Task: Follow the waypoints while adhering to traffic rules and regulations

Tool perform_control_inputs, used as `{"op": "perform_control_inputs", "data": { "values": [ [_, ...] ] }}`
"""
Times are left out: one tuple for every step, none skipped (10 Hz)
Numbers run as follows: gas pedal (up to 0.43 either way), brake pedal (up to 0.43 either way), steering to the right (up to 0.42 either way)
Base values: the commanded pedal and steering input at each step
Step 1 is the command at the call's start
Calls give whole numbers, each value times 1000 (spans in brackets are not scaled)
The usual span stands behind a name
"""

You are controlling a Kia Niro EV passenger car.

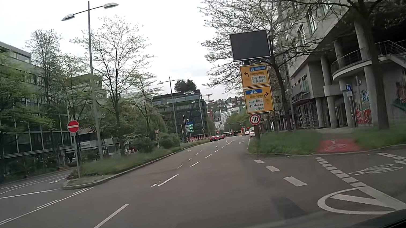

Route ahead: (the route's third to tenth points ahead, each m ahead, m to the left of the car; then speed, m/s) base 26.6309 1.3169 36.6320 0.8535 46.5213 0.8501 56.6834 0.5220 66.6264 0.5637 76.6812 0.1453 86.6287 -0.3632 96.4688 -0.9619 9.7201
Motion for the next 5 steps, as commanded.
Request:
{"op": "perform_control_inputs", "data": {
  "values": [
    [79, 0, -3],
    [79, 0, -3],
    [79, 0, -3],
    [79, 0, -5],
    [79, 0, -8]
  ]
}}
